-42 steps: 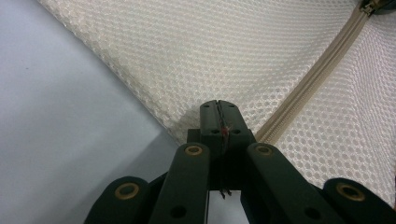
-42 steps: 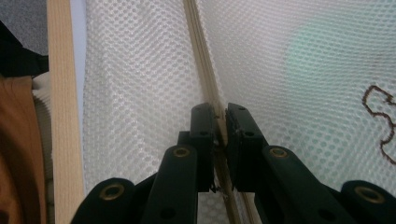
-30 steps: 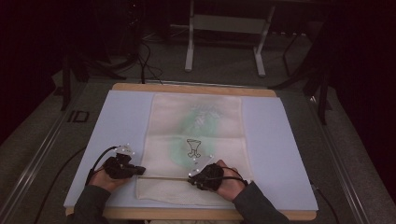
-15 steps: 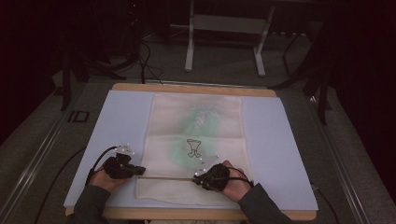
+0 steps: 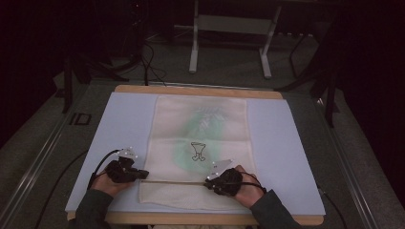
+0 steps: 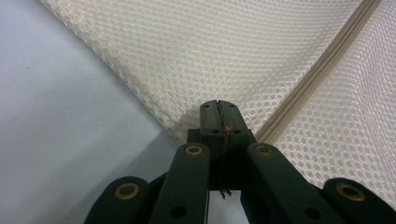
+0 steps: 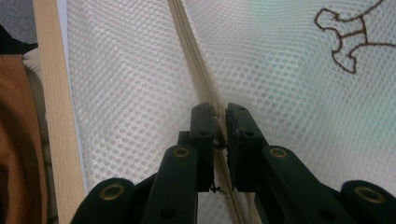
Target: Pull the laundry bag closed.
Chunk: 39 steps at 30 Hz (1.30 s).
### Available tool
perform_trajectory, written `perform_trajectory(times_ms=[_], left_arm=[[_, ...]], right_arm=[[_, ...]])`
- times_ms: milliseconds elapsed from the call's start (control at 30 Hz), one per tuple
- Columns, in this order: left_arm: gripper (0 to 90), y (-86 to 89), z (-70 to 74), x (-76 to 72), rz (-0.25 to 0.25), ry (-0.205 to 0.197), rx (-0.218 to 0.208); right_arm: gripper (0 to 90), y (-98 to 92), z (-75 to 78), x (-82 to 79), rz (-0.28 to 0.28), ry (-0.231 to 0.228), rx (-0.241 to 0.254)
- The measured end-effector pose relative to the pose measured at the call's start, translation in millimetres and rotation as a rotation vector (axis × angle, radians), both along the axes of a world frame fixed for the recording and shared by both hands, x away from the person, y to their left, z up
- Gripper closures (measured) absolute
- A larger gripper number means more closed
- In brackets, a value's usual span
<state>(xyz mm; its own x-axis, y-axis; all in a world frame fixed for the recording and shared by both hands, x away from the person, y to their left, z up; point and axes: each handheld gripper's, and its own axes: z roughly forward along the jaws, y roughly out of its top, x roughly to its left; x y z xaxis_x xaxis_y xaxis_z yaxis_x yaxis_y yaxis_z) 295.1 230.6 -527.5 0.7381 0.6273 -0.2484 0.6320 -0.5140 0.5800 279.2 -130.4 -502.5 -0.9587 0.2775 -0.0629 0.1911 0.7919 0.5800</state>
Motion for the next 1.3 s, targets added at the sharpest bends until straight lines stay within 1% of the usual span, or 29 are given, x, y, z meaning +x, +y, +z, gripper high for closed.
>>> perform_trajectory(times_ms=[133,167,633,967,1300], left_arm=[[90.0,0.0,0.0,0.0,0.000,0.000,0.000],[90.0,0.0,0.0,0.0,0.000,0.000,0.001],[90.0,0.0,-0.1,-0.1,0.001,0.000,-0.001],[90.0,0.0,0.0,0.0,0.001,0.000,0.000],[90.0,0.0,-0.1,-0.1,0.002,0.000,-0.001]], right_arm=[[82.1,-4.4,-0.1,0.2,-0.006,-0.003,0.000],[82.1,-5.9,-0.4,-0.3,-0.014,-0.001,-0.001],[82.1,-17.6,1.8,-1.6,-0.028,-0.007,-0.002],[82.1,-35.6,6.1,-0.8,-0.062,-0.010,0.005],[82.0,-46.6,6.5,-1.1,-0.083,-0.003,0.008]])
